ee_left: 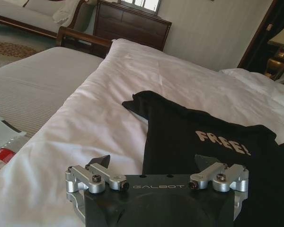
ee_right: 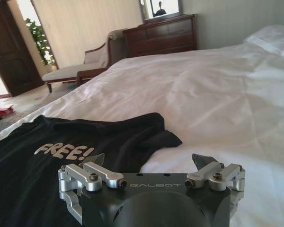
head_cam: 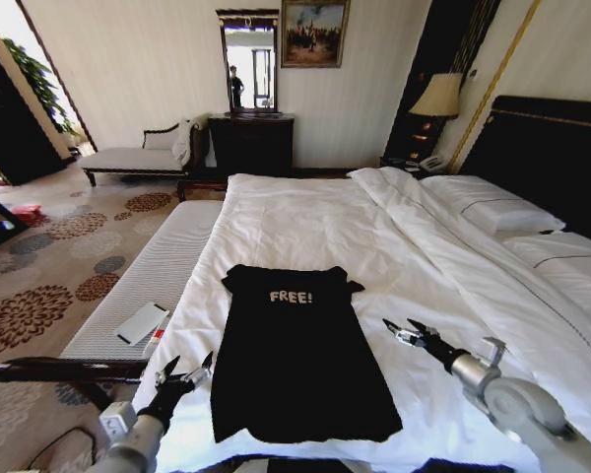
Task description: Fold the clothes on the bed.
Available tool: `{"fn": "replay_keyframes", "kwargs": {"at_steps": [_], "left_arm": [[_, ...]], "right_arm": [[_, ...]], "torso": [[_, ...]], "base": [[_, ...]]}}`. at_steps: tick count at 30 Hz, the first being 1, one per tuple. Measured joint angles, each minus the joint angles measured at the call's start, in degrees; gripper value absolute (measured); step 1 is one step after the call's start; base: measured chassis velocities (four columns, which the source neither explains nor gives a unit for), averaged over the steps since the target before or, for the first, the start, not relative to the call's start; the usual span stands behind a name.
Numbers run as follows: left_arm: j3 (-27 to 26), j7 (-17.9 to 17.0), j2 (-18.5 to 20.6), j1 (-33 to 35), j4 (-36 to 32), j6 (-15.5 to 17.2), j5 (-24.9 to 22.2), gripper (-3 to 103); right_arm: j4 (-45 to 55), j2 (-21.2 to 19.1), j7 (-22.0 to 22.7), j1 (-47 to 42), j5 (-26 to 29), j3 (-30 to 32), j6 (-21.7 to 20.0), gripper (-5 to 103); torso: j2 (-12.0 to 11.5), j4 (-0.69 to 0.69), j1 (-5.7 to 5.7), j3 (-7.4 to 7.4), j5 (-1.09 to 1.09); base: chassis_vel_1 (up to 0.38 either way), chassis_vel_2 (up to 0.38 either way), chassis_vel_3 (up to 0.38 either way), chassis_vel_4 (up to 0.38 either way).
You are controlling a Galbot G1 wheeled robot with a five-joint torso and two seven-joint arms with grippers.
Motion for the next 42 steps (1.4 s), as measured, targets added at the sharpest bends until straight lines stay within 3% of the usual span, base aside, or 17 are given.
{"fn": "replay_keyframes", "kwargs": {"at_steps": [11,14,24,34,42], "left_arm": [[3.19,2.32,1.06,-1.24,2.03,-1.18,6.83,100],[3.41,3.09,1.97,-1.3,2.56,-2.68,9.09,100],[2.5,3.27,2.63,-1.19,2.42,-3.26,8.61,100],[2.29,3.87,2.07,-0.5,2.25,-3.33,8.48,100],[3.16,4.44,1.51,-0.59,2.23,-2.53,6.91,100]], "right_arm": [[-13.65,-3.54,-4.88,20.29,-1.96,-17.51,2.88,100],[-19.51,-2.18,-5.08,29.79,-0.09,-26.11,2.88,100],[-30.71,1.29,-6.36,44.13,2.77,-38.7,1.71,100],[-42.43,2.77,-10.28,51.48,0.14,-43.52,2.52,100],[-42.53,3.36,-11.55,51.48,-0.04,-42.96,3.06,100]], "torso": [[0.0,-0.02,0.0,0.0,-0.01],[0.0,0.01,0.0,0.0,-0.01],[0.0,0.0,-0.01,-0.01,-0.01],[0.0,-0.02,-0.01,-0.01,0.0],[0.01,-0.02,-0.02,-0.01,-0.01]], "base": [[0.0,0.0,0.0,0.0],[0.0,0.0,0.0,0.0],[0.0,0.0,0.0,0.0],[0.0,0.0,0.0,0.0],[0.0,0.0,0.0,0.0]]}}
